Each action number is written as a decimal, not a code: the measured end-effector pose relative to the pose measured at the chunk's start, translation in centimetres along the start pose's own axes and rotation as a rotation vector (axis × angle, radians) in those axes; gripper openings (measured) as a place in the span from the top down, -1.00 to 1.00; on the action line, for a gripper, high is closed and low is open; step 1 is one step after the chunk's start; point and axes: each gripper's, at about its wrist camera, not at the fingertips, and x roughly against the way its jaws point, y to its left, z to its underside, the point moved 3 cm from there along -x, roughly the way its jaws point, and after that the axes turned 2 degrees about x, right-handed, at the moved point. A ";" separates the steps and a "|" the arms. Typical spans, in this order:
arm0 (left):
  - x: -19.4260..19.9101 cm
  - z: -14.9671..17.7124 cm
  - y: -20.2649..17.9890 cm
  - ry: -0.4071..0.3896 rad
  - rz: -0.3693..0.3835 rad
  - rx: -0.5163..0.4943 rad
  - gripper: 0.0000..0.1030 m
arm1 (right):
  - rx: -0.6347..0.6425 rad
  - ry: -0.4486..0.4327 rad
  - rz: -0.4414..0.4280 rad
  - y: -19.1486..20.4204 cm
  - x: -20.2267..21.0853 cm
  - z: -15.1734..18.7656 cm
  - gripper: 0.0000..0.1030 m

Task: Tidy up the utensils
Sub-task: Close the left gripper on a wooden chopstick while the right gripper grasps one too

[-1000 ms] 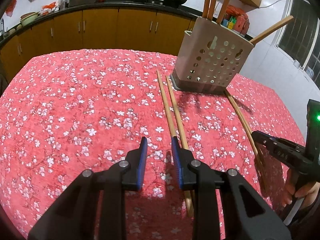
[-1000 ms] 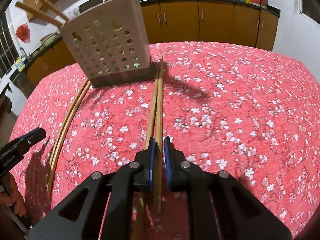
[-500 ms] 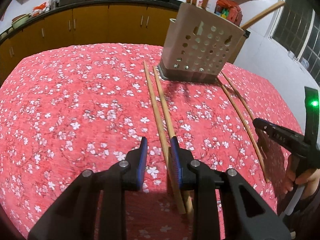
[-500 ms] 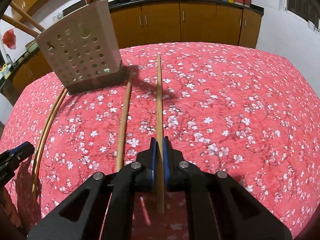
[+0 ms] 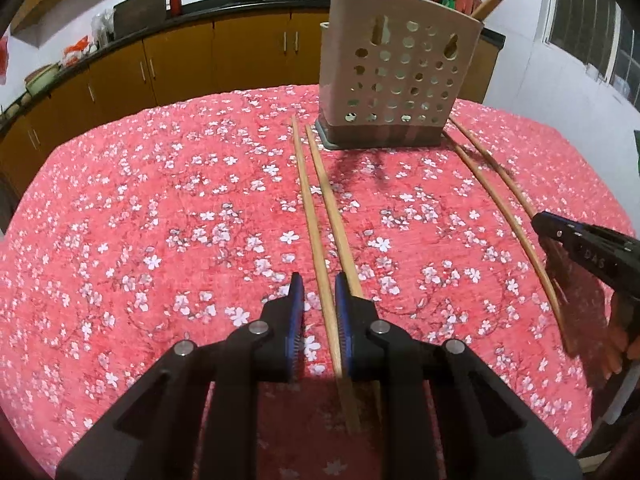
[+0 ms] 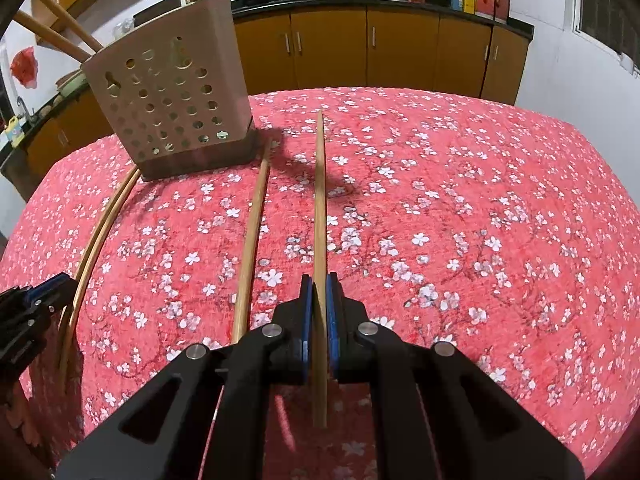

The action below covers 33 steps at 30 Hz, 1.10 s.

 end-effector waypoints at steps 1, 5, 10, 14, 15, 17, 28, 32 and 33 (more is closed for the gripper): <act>0.0 0.0 0.1 0.000 -0.006 0.003 0.78 | 0.001 -0.002 0.001 0.0 0.0 0.0 0.84; -0.1 -0.3 1.4 0.003 -0.025 0.034 0.85 | 0.009 -0.001 0.002 0.0 0.1 0.1 0.85; 0.0 -0.9 5.4 0.008 -0.066 0.120 0.85 | -0.008 -0.007 0.035 -1.0 0.0 -0.2 0.85; 0.0 -1.1 7.8 0.003 -0.039 0.185 0.85 | -0.032 -0.015 0.041 -2.1 0.0 -0.3 0.85; 0.0 -1.0 8.0 -0.001 -0.035 0.189 0.85 | -0.031 -0.017 0.041 -2.0 -0.1 -0.3 0.85; 0.0 -0.9 8.1 -0.014 -0.040 0.184 0.84 | -0.027 -0.017 0.040 -2.0 -0.1 -0.3 0.85; 0.1 -0.7 8.3 -0.017 -0.036 0.189 0.83 | -0.035 -0.015 0.035 -2.1 -0.4 -0.6 0.84; 0.2 -0.7 8.1 -0.017 -0.031 0.197 0.83 | -0.035 -0.015 0.035 -2.1 -0.4 -0.6 0.84; 0.2 -0.7 8.1 -0.018 -0.030 0.198 0.83 | -0.035 -0.015 0.035 -2.1 -0.4 -0.6 0.84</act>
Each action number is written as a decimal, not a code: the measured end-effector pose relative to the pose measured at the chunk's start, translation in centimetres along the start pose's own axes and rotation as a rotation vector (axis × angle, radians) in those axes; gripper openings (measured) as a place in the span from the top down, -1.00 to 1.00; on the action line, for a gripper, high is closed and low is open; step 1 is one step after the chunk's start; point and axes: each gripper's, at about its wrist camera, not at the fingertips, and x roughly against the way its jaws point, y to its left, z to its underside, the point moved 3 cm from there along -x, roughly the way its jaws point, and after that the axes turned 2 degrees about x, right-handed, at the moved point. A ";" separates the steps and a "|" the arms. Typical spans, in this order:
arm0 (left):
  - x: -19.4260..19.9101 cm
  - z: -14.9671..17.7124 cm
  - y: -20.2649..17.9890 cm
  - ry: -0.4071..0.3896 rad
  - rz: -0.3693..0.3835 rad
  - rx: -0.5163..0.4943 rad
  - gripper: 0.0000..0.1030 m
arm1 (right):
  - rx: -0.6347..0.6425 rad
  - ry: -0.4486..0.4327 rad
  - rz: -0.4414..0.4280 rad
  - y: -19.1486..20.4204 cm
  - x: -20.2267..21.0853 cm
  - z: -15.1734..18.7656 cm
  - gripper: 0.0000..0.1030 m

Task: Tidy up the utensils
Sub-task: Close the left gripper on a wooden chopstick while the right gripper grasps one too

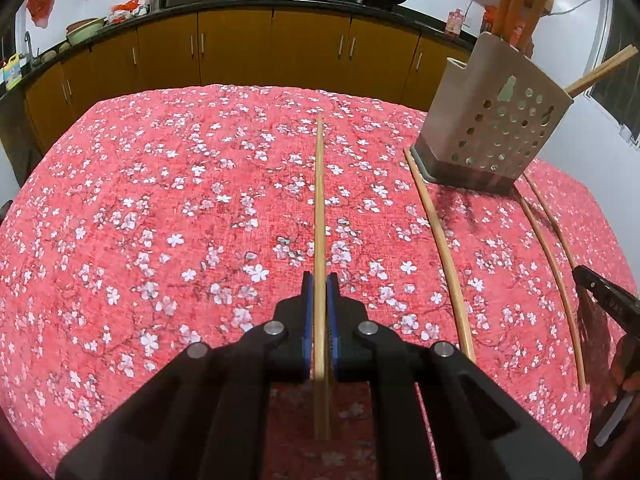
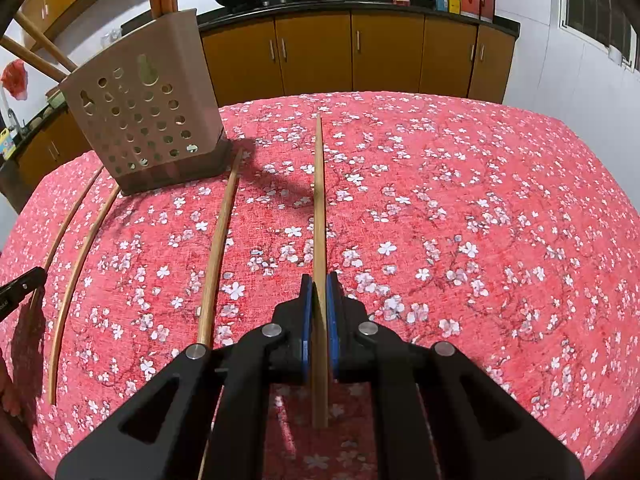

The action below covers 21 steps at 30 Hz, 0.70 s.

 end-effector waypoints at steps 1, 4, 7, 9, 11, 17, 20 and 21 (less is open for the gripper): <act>-0.1 0.0 0.0 0.000 0.000 0.001 0.82 | 0.000 0.000 0.000 0.0 0.0 0.0 0.84; -0.1 0.0 0.0 0.000 -0.002 0.000 0.82 | -0.001 0.000 -0.001 0.0 0.0 0.0 0.84; -0.1 0.0 0.0 0.000 -0.002 0.001 0.82 | -0.003 0.001 -0.003 0.0 0.0 -0.1 0.84; -0.1 -0.1 0.1 0.000 -0.001 0.001 0.82 | -0.002 0.001 -0.002 0.0 0.0 -0.1 0.84; -0.1 -0.1 0.1 0.000 -0.002 0.001 0.82 | -0.002 0.001 -0.002 0.0 0.0 -0.1 0.84; 0.0 -0.1 0.2 0.000 -0.001 0.001 0.82 | -0.002 0.002 -0.002 0.0 0.0 -0.1 0.84; 0.0 -0.1 0.2 0.000 -0.001 0.001 0.82 | -0.002 0.002 -0.002 0.0 0.0 -0.1 0.84; 0.0 -0.1 0.2 0.000 -0.001 0.001 0.82 | -0.002 0.002 -0.002 0.0 0.0 -0.1 0.84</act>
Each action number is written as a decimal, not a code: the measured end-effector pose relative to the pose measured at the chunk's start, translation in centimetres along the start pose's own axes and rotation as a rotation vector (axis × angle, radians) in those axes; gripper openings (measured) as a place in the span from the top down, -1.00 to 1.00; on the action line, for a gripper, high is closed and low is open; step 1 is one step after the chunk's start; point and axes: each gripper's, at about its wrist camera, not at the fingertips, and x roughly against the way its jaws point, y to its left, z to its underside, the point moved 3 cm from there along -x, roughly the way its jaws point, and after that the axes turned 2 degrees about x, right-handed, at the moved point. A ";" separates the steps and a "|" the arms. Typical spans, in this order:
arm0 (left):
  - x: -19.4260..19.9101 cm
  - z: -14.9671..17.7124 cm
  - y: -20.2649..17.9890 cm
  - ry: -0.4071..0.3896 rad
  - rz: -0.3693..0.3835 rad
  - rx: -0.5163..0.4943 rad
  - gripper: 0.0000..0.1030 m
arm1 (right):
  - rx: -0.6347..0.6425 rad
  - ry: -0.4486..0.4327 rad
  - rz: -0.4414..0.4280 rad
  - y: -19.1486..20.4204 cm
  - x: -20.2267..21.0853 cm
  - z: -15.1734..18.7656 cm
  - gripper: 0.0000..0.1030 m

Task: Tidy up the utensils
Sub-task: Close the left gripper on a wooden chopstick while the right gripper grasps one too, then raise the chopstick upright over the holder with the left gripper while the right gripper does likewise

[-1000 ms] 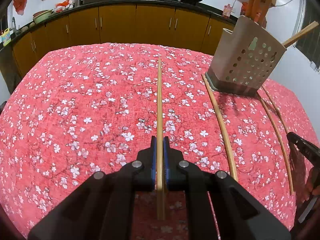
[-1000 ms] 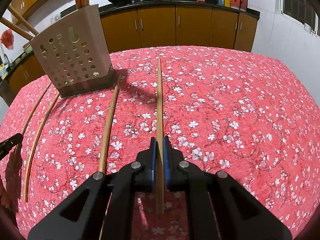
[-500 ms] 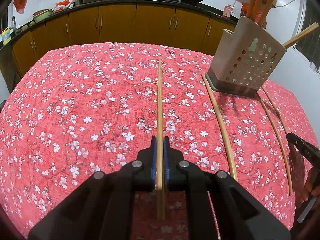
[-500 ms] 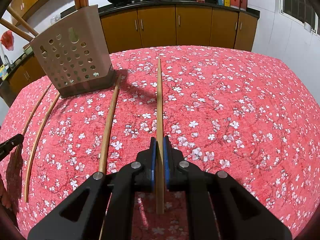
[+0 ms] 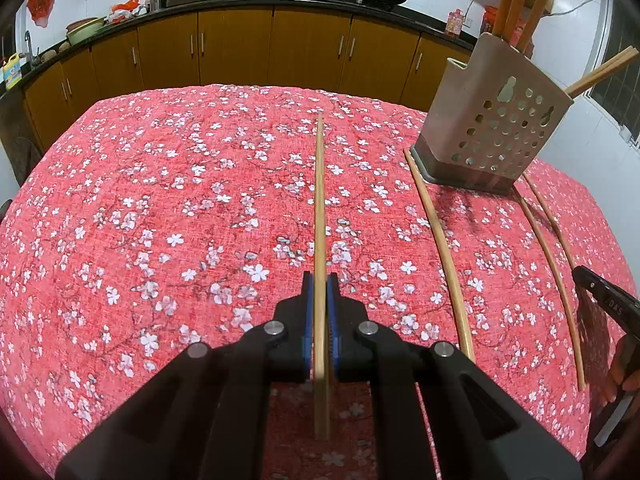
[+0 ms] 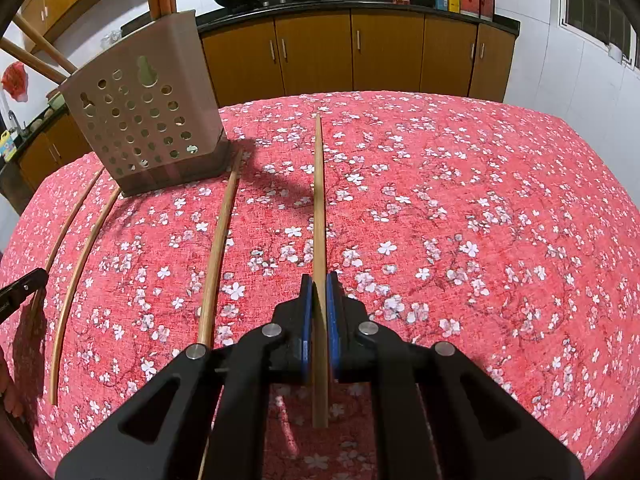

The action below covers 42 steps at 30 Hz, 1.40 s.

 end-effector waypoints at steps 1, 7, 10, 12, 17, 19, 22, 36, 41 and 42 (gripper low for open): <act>0.0 0.0 0.0 0.000 0.000 0.000 0.82 | 0.000 0.000 0.000 0.0 0.0 0.0 0.84; 0.0 -0.1 0.1 0.000 -0.001 -0.002 0.82 | 0.001 0.001 0.002 0.0 0.0 0.0 0.84; 0.1 0.1 -0.2 -0.001 -0.016 -0.015 0.82 | 0.007 0.002 0.003 0.2 0.1 0.3 0.84; 0.2 0.3 -0.4 -0.001 -0.025 -0.023 0.82 | 0.009 0.002 -0.001 0.4 0.3 0.6 0.84; 0.6 0.8 -0.5 -0.001 -0.026 -0.022 0.82 | 0.005 0.003 -0.007 0.4 0.5 0.8 0.84; 0.6 0.8 -0.5 -0.001 -0.029 -0.025 0.82 | 0.007 0.003 -0.005 0.5 0.6 0.9 0.84; 0.7 0.8 -0.6 -0.001 -0.037 -0.031 0.82 | 0.004 0.004 -0.009 0.5 0.7 0.8 0.84; 3.4 -0.8 -0.7 -0.038 -0.011 -0.041 0.85 | -0.011 -0.123 -0.018 0.1 4.9 -1.4 0.85; 6.3 -2.3 -1.0 -0.108 0.000 -0.053 0.85 | -0.013 -0.196 -0.015 -0.2 7.4 -2.9 0.85; 6.9 -2.5 -0.9 -0.119 0.002 -0.053 0.85 | -0.014 -0.208 -0.014 -0.3 7.8 -3.1 0.85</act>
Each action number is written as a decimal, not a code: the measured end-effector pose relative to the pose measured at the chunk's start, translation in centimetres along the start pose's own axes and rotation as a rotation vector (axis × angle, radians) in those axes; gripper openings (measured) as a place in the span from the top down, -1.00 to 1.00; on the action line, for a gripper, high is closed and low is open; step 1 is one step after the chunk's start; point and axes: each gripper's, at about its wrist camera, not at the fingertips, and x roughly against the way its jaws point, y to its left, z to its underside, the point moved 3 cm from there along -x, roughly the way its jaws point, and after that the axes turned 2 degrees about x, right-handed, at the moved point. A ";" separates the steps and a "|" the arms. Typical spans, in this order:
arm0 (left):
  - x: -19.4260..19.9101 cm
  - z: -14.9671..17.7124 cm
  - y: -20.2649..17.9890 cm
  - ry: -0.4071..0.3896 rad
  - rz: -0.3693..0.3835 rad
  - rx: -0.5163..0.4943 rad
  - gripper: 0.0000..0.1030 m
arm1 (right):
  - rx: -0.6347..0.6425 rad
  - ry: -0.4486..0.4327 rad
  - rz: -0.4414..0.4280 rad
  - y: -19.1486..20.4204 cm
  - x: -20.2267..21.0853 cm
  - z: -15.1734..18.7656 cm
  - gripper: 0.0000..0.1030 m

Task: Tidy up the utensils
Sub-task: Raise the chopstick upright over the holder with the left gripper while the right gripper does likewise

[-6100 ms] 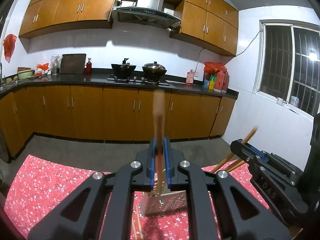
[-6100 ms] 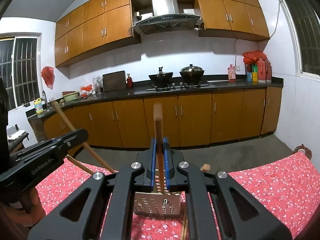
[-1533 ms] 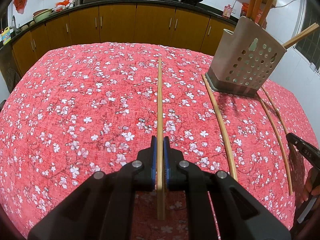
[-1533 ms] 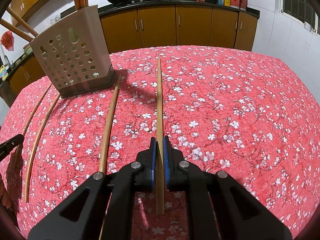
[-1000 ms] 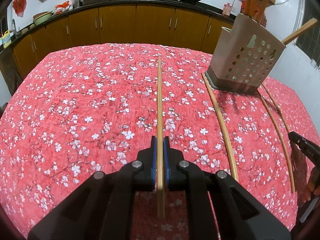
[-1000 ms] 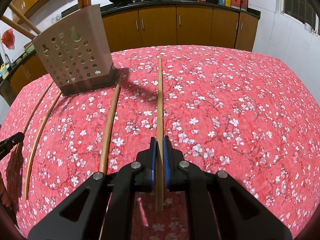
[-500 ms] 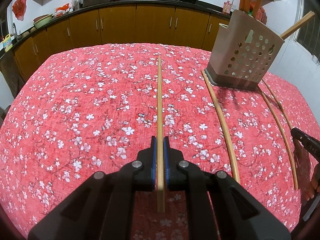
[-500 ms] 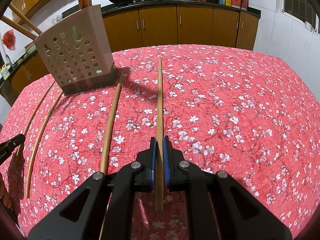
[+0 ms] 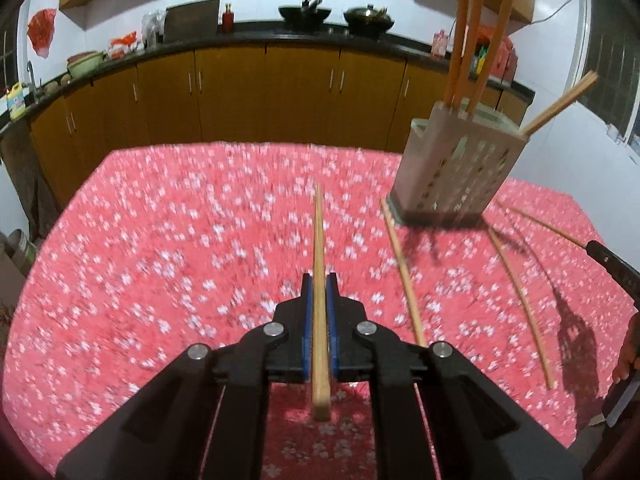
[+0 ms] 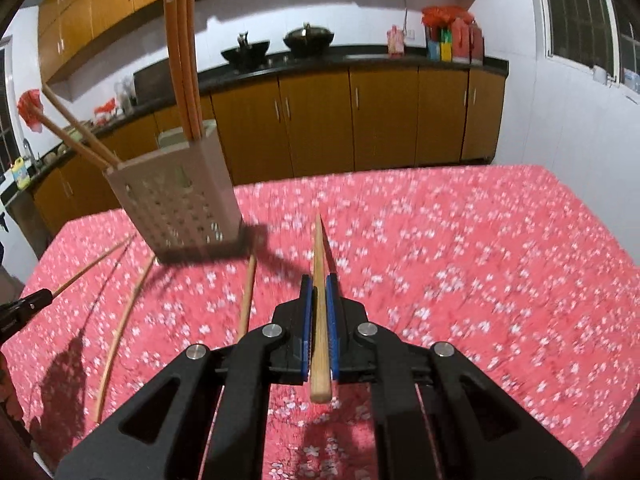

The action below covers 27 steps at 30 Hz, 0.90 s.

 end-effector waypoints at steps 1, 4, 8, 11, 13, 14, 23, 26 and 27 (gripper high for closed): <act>0.5 -0.3 0.0 -0.014 0.002 0.002 0.85 | 0.001 -0.012 0.001 -0.1 0.3 -0.4 0.85; 2.0 -1.3 0.1 -0.054 0.005 0.008 0.85 | -0.001 -0.041 0.000 -0.2 1.1 -1.1 0.85; 4.3 -3.0 0.1 -0.123 0.024 0.021 0.85 | 0.002 -0.095 -0.006 0.0 2.6 -2.4 0.85; 5.8 -4.1 -0.4 -0.168 0.038 0.020 0.85 | 0.003 -0.137 -0.013 0.0 4.0 -3.2 0.85; 6.6 -4.6 -0.5 -0.190 0.044 0.015 0.85 | 0.004 -0.162 -0.017 0.2 4.7 -3.8 0.85; 7.0 -4.9 -0.7 -0.203 0.047 0.009 0.85 | 0.005 -0.175 -0.021 0.3 5.1 -4.1 0.85; 9.4 -6.3 -1.9 -0.248 0.098 -0.023 0.85 | 0.022 -0.237 -0.057 1.3 7.2 -5.7 0.85; 10.6 -7.0 -2.9 -0.270 0.137 -0.039 0.85 | 0.018 -0.271 -0.108 1.9 8.5 -6.8 0.85; 10.9 -7.3 -3.2 -0.278 0.148 -0.045 0.85 | 0.015 -0.283 -0.124 2.1 8.8 -7.2 0.85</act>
